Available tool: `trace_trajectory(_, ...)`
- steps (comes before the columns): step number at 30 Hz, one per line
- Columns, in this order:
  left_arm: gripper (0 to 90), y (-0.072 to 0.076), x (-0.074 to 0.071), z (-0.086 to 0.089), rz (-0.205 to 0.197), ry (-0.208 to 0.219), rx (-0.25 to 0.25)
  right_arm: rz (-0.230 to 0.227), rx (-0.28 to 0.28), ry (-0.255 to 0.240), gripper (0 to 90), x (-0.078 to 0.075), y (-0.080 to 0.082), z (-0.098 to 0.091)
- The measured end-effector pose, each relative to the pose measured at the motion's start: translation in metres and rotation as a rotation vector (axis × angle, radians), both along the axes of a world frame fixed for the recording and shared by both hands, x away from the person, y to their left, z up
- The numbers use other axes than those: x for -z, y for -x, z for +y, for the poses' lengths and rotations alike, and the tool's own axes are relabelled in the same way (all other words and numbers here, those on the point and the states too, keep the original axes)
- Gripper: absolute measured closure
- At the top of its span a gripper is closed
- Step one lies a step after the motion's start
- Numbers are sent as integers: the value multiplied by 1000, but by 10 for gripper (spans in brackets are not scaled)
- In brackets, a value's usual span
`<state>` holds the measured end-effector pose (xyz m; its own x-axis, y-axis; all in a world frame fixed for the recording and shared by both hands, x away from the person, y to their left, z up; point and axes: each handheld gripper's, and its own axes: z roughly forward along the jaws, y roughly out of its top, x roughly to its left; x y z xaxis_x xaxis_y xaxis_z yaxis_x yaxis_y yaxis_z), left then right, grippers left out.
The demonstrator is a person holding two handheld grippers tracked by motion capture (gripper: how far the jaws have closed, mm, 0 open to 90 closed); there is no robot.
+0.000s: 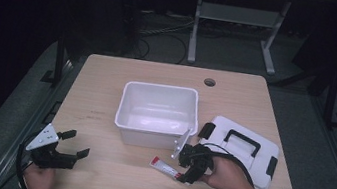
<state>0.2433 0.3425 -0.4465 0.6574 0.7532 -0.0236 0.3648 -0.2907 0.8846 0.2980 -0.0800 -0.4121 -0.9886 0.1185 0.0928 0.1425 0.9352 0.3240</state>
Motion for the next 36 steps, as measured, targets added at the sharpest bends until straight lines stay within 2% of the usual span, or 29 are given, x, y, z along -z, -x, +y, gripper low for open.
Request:
trace_trajectory(22,136,0,0,1,-1,3,-3,10,-22,36,565,18,-6,18)
trace_trajectory(36,135,1,-1,3,-5,5,-5,-20,-53,102,665,22,-6,30)
